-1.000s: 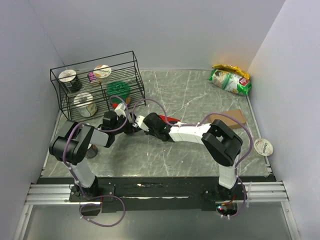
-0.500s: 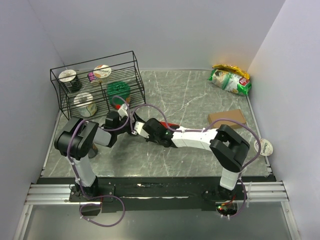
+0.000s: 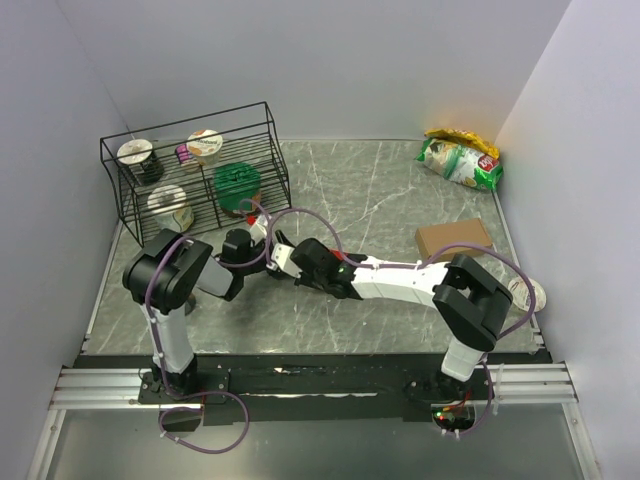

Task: Fold the paper box
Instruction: Close the paper box at the center of the board.

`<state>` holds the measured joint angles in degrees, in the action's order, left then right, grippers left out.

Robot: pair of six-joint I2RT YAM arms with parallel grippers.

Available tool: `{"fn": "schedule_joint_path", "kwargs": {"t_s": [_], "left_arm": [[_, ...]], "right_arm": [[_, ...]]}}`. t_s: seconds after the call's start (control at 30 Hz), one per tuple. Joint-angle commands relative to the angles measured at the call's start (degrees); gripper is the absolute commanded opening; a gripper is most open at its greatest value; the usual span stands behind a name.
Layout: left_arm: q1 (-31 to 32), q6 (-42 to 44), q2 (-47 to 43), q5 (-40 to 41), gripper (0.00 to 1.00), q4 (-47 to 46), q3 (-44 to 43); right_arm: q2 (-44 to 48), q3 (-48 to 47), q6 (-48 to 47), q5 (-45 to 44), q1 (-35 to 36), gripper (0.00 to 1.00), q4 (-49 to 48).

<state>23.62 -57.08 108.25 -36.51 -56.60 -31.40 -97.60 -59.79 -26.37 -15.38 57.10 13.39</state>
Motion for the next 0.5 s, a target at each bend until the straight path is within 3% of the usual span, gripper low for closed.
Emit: {"fn": "schedule_joint_path", "kwargs": {"t_s": [0.0,0.23,0.27,0.3,0.4,0.47], "left_arm": [[0.9,0.0,2.1,-0.3,0.77,0.9,-1.1],[2.0,5.8,3.8,0.9,0.62,8.9,-4.5],[2.0,7.3,4.1,1.5,0.60,10.7,-4.8],[2.0,8.0,4.2,2.0,0.55,11.5,-5.2],[2.0,10.7,3.5,4.2,0.53,15.0,-5.7],[2.0,12.2,2.9,5.1,0.51,16.3,-5.9]], "right_arm": [[-0.8,1.3,2.7,3.2,1.6,0.00,0.6],[-1.8,1.8,4.7,4.0,2.0,0.03,-0.5],[-1.6,1.4,5.5,4.2,2.0,0.12,-0.5],[-1.0,1.1,6.1,4.2,2.0,0.33,0.1],[2.0,-0.1,8.4,4.7,1.9,0.70,1.8],[4.9,-1.2,10.6,5.4,1.9,0.80,3.1]]}}
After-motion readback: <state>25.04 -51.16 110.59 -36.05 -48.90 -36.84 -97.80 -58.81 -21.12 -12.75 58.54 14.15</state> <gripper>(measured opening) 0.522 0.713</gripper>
